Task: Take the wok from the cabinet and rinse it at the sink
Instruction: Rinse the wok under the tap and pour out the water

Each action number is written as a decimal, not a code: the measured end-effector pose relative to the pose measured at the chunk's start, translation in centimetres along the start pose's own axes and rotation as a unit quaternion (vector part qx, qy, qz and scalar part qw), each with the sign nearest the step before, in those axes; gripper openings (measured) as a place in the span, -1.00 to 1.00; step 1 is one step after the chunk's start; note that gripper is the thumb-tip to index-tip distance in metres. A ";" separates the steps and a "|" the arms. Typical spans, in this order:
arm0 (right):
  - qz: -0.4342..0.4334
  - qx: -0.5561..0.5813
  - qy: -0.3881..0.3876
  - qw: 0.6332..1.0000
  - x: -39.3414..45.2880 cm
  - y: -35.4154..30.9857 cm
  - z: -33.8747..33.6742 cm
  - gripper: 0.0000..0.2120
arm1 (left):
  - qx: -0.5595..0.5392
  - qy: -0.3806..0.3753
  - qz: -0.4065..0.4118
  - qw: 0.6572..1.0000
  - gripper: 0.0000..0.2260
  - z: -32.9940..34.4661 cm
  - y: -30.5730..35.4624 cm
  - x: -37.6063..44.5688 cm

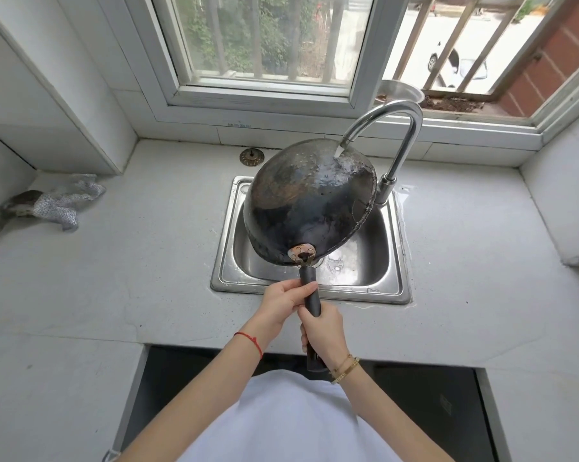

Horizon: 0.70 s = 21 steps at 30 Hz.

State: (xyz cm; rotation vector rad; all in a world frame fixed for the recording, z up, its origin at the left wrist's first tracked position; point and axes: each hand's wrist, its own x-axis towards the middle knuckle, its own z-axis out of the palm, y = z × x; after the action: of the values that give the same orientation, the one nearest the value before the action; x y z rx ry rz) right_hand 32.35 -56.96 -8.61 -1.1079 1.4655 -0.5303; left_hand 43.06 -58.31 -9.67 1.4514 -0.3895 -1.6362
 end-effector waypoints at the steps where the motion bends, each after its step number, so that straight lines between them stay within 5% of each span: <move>1: 0.000 0.001 0.000 1.000 0.0 0.0 0.0 -0.75 | -0.001 -0.001 0.000 1.000 -0.64 0.0 0.0 0.0; 21: 0.013 -0.005 -0.004 1.000 0.1 0.1 -0.2 -0.77 | 0.001 -0.001 -0.001 1.000 -0.65 0.3 0.2 -0.2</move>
State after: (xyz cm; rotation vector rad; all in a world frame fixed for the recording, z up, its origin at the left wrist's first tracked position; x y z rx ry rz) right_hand 32.11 -57.06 -8.70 -1.0955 1.4762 -0.5004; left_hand 42.88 -58.31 -9.32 1.4518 -0.3904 -1.6405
